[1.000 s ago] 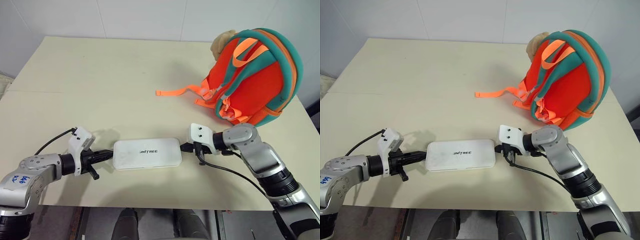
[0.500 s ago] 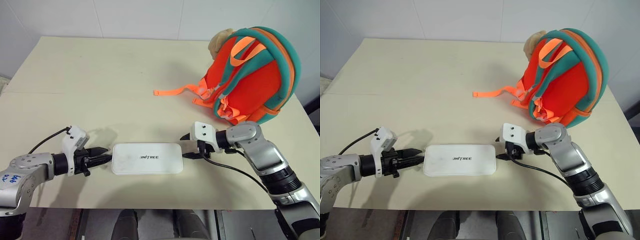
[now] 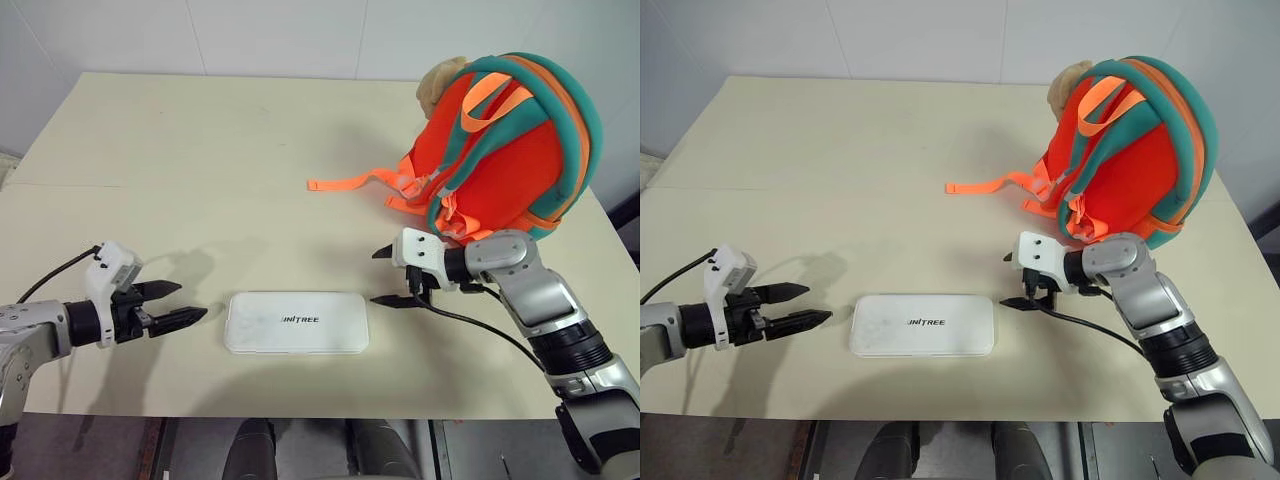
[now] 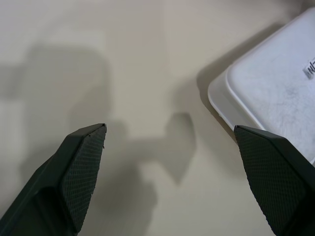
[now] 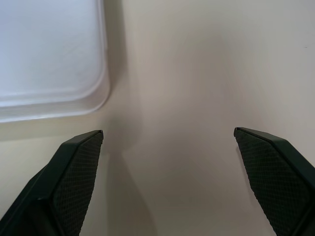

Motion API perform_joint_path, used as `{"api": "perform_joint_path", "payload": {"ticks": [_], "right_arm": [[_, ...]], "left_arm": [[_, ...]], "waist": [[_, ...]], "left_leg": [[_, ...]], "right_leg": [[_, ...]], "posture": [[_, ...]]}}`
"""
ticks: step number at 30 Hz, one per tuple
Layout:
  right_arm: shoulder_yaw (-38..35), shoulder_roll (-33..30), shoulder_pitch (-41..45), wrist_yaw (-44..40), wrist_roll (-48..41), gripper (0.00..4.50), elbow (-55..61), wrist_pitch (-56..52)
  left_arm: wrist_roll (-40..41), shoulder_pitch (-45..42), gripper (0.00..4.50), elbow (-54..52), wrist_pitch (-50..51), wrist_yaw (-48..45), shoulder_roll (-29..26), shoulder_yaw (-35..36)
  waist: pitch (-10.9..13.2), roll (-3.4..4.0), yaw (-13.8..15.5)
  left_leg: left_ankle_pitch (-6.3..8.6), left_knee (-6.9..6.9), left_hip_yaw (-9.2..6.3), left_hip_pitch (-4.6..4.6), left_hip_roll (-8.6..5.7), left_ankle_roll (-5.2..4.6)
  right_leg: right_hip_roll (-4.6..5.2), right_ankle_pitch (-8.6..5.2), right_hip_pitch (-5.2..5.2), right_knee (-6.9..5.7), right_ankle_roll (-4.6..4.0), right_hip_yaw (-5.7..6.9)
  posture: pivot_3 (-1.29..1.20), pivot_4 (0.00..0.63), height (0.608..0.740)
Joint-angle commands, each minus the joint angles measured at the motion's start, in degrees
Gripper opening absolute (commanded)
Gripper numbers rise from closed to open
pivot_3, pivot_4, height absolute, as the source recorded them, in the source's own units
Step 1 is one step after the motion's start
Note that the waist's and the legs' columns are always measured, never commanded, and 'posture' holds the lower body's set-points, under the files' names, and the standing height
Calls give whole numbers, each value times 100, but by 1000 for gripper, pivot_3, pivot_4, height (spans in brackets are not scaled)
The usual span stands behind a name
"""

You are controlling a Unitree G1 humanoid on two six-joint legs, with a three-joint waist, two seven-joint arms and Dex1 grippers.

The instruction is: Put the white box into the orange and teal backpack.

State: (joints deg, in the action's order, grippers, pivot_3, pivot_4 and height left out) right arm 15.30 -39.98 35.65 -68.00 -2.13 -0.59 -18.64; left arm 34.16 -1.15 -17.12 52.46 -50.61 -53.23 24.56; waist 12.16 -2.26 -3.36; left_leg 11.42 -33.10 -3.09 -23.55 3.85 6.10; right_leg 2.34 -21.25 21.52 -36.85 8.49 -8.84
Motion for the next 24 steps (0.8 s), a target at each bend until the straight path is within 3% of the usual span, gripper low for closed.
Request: {"api": "perform_joint_path", "payload": {"ticks": [1,9,20,24], "right_arm": [[-260,-357,-6,-111,-72,4500,163,13],[-183,-811,-286,-276,-63,4500,490,23],[100,-479,-667,238,263,4500,777,8],[257,-311,-677,355,427,4500,704,146]], "left_arm": [[321,209,4457,-122,151,-166,-99,463],[924,396,4457,171,613,-260,48,947],[1908,-110,4457,991,1562,-84,491,914],[1858,-86,4457,1193,1649,-203,452,568]], "waist": [[1,1,0],[1,2,-3],[-6,-10,-27],[-9,-16,-107]], "left_leg": [[0,0,0,0,0,0],[2,-2,1,2,1,-4],[2,-16,-1,11,1,-4],[2,-18,0,22,1,-4]], "right_leg": [[1,0,0,0,0,0],[0,-2,0,-2,-2,0],[-1,0,-7,-19,0,-1],[-1,1,-18,-20,1,-1]], "posture": [[0,150,740],[0,150,740],[0,150,740],[0,150,740]]}}
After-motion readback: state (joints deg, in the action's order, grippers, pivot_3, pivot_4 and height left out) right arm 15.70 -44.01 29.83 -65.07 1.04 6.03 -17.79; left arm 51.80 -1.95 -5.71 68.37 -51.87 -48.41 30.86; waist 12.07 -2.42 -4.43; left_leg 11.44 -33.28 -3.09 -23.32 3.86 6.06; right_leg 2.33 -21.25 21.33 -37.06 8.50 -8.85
